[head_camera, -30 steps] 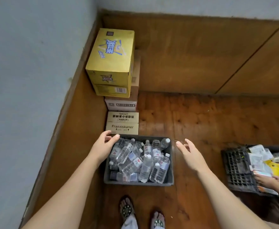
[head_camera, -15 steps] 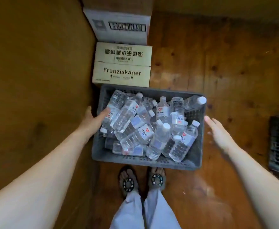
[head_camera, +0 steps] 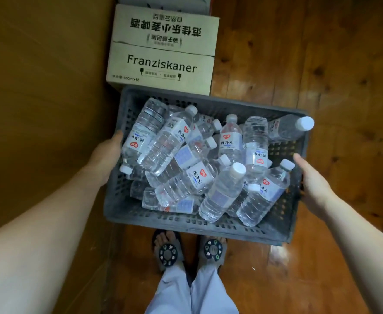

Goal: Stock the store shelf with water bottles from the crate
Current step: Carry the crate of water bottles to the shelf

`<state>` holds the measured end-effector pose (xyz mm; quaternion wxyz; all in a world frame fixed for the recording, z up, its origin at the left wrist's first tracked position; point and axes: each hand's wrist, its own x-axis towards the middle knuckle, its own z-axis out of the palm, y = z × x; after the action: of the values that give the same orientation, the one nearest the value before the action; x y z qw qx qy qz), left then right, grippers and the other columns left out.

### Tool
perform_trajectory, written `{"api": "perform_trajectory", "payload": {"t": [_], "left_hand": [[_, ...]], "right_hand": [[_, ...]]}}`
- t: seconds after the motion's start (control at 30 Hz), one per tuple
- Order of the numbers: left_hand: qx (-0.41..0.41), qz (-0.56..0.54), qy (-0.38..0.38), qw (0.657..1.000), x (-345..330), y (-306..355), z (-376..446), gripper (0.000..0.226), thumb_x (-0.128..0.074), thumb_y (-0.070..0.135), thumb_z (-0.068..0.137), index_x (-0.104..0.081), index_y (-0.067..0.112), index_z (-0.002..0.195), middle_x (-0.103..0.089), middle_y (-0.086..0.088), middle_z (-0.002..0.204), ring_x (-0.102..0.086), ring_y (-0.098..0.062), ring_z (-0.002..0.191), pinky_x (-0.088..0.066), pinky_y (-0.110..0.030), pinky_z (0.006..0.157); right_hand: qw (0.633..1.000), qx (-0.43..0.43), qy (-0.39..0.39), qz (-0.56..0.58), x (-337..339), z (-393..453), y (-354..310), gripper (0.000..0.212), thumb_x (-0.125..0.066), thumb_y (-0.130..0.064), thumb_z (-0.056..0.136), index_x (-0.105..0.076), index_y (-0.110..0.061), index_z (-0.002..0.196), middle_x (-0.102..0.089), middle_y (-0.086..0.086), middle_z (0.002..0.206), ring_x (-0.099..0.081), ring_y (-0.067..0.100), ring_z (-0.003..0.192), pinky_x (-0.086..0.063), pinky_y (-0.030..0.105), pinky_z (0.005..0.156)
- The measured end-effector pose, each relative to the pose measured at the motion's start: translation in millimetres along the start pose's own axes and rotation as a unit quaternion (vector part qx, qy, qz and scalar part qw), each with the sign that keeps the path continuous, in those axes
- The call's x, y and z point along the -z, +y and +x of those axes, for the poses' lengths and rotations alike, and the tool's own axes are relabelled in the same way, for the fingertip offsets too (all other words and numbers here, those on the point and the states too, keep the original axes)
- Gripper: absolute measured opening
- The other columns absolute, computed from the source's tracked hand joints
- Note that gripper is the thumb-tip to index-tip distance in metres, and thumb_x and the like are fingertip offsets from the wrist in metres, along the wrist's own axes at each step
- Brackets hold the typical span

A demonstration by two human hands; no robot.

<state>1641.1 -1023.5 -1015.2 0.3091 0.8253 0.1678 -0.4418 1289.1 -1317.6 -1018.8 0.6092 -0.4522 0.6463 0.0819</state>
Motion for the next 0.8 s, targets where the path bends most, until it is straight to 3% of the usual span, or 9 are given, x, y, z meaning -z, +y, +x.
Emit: {"api": "perform_trajectory", "payload": {"t": [0.1,0.17,0.23,0.3,0.33,0.4,0.5,0.7,0.8], "left_hand": [[0.035,0.003,0.025,0.999,5,-1,13,0.083,-0.036,0.078,0.088,-0.051,0.016,0.141,-0.054,-0.003,0.143,-0.052,-0.027,0.126,-0.036,-0.044,0.110],[0.030,-0.001,0.030,0.999,11,-8,25,0.083,-0.037,0.079,0.085,-0.053,0.019,0.139,-0.055,-0.006,0.143,-0.053,-0.029,0.127,-0.036,-0.049,0.112],[0.023,-0.008,0.023,0.999,8,-9,27,0.074,-0.036,0.078,0.087,-0.060,0.020,0.127,-0.064,-0.006,0.130,-0.060,-0.027,0.115,-0.044,-0.048,0.106],[0.004,-0.015,0.011,1.000,0,-9,27,0.063,-0.040,0.071,0.093,-0.065,0.015,0.107,-0.070,-0.009,0.102,-0.064,-0.024,0.088,-0.053,-0.039,0.085],[-0.008,-0.014,0.003,1.000,-3,-10,29,0.059,-0.043,0.068,0.094,-0.063,0.013,0.099,-0.068,-0.010,0.092,-0.062,-0.023,0.076,-0.051,-0.036,0.073],[-0.025,-0.014,-0.005,1.000,-6,-11,33,0.055,-0.047,0.065,0.094,-0.058,0.012,0.096,-0.065,-0.012,0.087,-0.059,-0.022,0.067,-0.046,-0.033,0.062],[-0.034,-0.022,-0.013,0.999,-8,-13,35,0.051,-0.045,0.063,0.097,-0.055,0.013,0.092,-0.064,-0.012,0.088,-0.058,-0.021,0.066,-0.044,-0.032,0.061],[-0.001,-0.058,-0.012,0.998,-3,-17,18,0.064,-0.031,0.070,0.096,-0.055,0.011,0.092,-0.061,-0.012,0.077,-0.053,-0.021,0.061,-0.046,-0.033,0.064],[0.010,-0.039,-0.014,0.999,5,-36,-2,0.066,-0.030,0.068,0.098,-0.060,0.009,0.097,-0.066,-0.014,0.081,-0.058,-0.023,0.067,-0.050,-0.036,0.071]], "right_hand": [[0.999,-0.002,0.031,0.028,0,17,5,0.066,-0.061,-0.081,0.069,-0.067,-0.036,0.117,-0.068,-0.009,0.125,-0.064,0.018,0.115,-0.039,0.046,0.111],[0.998,-0.009,0.011,0.058,-1,25,8,0.065,-0.058,-0.078,0.075,-0.068,-0.032,0.121,-0.072,-0.005,0.120,-0.068,0.020,0.111,-0.042,0.045,0.109],[0.998,-0.010,-0.004,0.063,-2,29,8,0.065,-0.055,-0.075,0.079,-0.067,-0.031,0.125,-0.072,-0.003,0.119,-0.069,0.020,0.110,-0.042,0.045,0.108],[0.998,-0.014,-0.001,0.056,1,32,9,0.065,-0.055,-0.077,0.078,-0.066,-0.033,0.124,-0.073,-0.005,0.118,-0.069,0.020,0.109,-0.043,0.045,0.107],[0.999,-0.019,-0.001,0.046,2,34,8,0.066,-0.056,-0.078,0.076,-0.066,-0.034,0.125,-0.072,-0.005,0.118,-0.068,0.020,0.110,-0.043,0.045,0.107],[0.999,-0.034,-0.001,0.013,4,39,5,0.080,-0.063,-0.085,0.065,-0.064,-0.033,0.126,-0.071,-0.004,0.120,-0.067,0.023,0.111,-0.043,0.047,0.106],[0.999,-0.052,0.006,0.000,13,55,12,0.104,-0.074,-0.088,0.046,-0.065,-0.026,0.128,-0.071,0.001,0.122,-0.067,0.028,0.110,-0.043,0.050,0.106],[0.999,-0.033,-0.011,0.030,15,52,20,0.094,-0.060,-0.095,0.054,-0.061,-0.040,0.131,-0.067,-0.002,0.130,-0.065,0.027,0.117,-0.038,0.051,0.109],[0.999,-0.019,-0.011,0.039,21,32,31,0.093,-0.052,-0.099,0.056,-0.060,-0.044,0.130,-0.065,-0.004,0.132,-0.062,0.026,0.121,-0.036,0.051,0.111]]}}
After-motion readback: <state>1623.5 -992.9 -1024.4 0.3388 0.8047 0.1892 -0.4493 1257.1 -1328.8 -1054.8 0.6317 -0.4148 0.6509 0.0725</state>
